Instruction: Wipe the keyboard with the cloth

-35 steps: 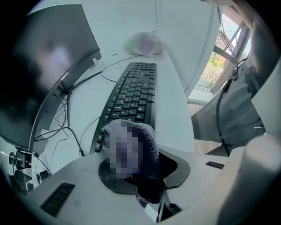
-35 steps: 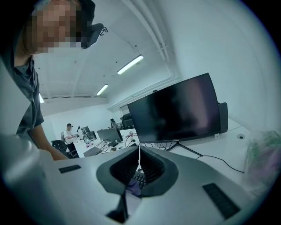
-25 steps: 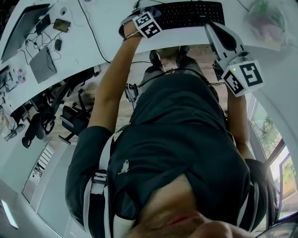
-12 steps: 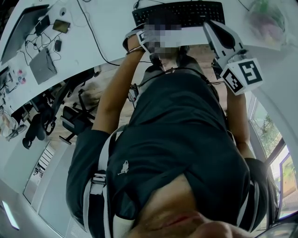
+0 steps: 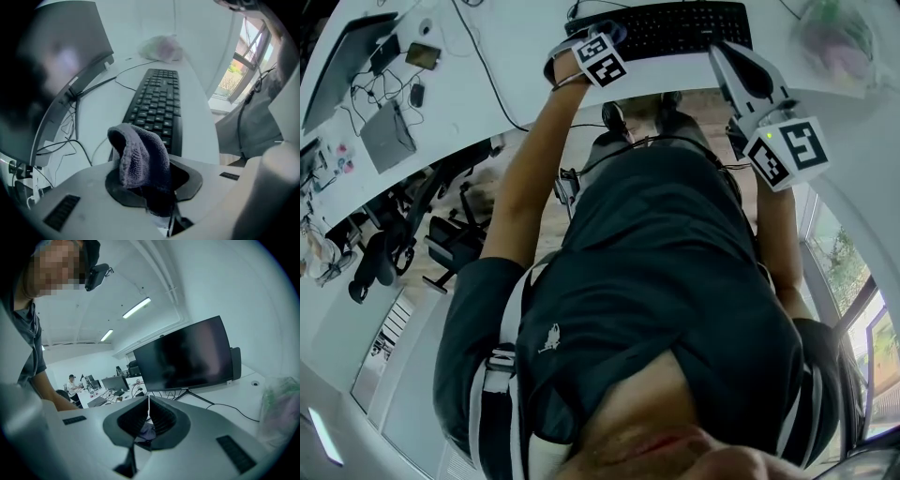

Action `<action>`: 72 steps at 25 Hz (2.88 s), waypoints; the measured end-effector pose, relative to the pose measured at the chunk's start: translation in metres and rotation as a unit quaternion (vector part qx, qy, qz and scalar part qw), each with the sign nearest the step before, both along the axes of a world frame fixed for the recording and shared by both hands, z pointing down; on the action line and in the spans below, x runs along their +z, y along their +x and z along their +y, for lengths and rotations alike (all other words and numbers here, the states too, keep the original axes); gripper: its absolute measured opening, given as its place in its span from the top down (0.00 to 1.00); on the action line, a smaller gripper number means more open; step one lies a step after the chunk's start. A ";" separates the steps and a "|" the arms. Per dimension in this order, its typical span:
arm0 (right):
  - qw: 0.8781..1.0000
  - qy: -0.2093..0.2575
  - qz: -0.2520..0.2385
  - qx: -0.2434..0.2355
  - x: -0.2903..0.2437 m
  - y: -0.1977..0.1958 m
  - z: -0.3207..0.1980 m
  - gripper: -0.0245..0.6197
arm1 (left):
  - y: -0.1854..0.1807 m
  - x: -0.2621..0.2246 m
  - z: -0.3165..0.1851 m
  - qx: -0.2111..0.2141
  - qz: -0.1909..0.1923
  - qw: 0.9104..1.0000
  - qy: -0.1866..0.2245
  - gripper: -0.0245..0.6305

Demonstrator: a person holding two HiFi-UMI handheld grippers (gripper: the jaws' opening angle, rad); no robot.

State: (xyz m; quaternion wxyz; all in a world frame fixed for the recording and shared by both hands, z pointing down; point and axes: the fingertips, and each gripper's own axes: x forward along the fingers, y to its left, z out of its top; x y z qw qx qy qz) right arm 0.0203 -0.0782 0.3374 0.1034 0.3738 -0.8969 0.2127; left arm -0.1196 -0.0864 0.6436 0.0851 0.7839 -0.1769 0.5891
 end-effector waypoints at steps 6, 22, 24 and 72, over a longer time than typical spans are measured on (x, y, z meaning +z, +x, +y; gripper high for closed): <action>1.000 -0.005 -0.001 -0.001 0.004 0.000 -0.003 0.95 | 0.021 0.011 0.055 0.022 0.012 0.999 -0.022 0.85; 1.000 -0.013 -0.001 0.010 0.010 0.011 -0.008 0.95 | 0.042 0.002 0.002 0.032 0.007 0.999 -0.004 0.85; 1.000 -0.014 -0.002 0.011 0.010 0.013 -0.010 0.95 | 0.052 0.004 0.028 0.044 0.013 0.999 -0.010 0.85; 0.999 -0.033 -0.008 0.032 0.033 0.055 -0.024 0.95 | 0.100 0.002 0.037 0.045 0.034 0.998 -0.037 0.86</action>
